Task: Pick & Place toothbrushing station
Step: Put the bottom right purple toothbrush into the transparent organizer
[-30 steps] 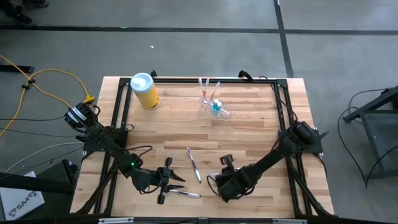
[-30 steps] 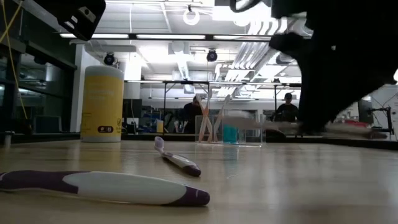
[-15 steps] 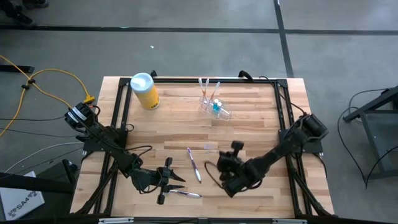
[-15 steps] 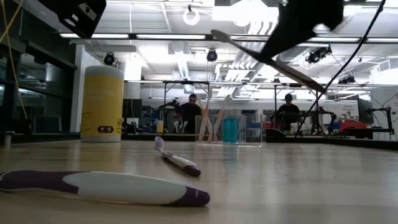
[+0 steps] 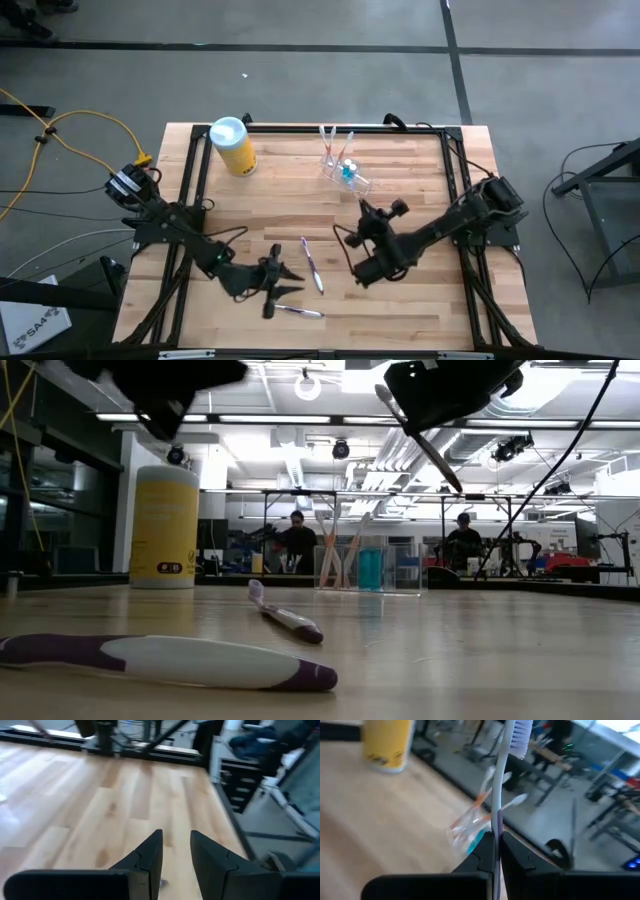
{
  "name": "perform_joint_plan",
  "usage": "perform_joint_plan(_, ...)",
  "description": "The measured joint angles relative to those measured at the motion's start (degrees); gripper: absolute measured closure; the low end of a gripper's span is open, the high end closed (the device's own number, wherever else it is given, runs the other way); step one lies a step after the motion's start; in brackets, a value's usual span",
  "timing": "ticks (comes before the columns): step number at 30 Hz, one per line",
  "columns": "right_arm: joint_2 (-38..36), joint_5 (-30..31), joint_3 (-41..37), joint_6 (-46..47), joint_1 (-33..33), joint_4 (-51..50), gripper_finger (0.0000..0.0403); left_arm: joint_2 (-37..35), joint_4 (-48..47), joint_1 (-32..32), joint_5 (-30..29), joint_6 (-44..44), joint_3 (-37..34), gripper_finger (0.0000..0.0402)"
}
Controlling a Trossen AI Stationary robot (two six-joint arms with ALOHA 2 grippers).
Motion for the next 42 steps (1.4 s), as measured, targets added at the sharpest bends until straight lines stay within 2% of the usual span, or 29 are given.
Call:
perform_joint_plan(5, 0.0, 5.21, -1.51, 10.69, -2.63, -7.28, 0.0399, 0.0, -1.64, 5.2, 0.2, -0.2, 0.0, 0.0307)
perform_joint_plan(12, -2.41, 7.72, -11.17, 24.75, -4.85, -7.89, 0.0399, 0.0, -2.31, 11.26, 2.07, -0.2, 0.0, 0.0307)
perform_joint_plan(15, -3.33, 12.37, -14.19, 31.26, -4.78, -7.93, 0.0399, 0.0, -2.61, 13.58, 2.14, -0.2, 0.0, 0.0307)
perform_joint_plan(18, -4.69, 13.74, -16.71, 35.23, -5.12, -8.46, 0.0399, -0.02, -3.31, 15.72, 2.13, -0.17, 0.0, 0.0307)
perform_joint_plan(29, -5.64, 13.81, -18.58, 36.0, -3.69, -8.06, 0.0399, -0.02, -5.71, 20.42, 2.12, 3.71, 0.0, 0.0307)
perform_joint_plan(42, -5.62, 13.78, -18.56, 35.72, 8.64, -4.37, 0.0399, -0.02, -5.37, 21.5, 2.12, 5.05, 0.0, 0.0307)
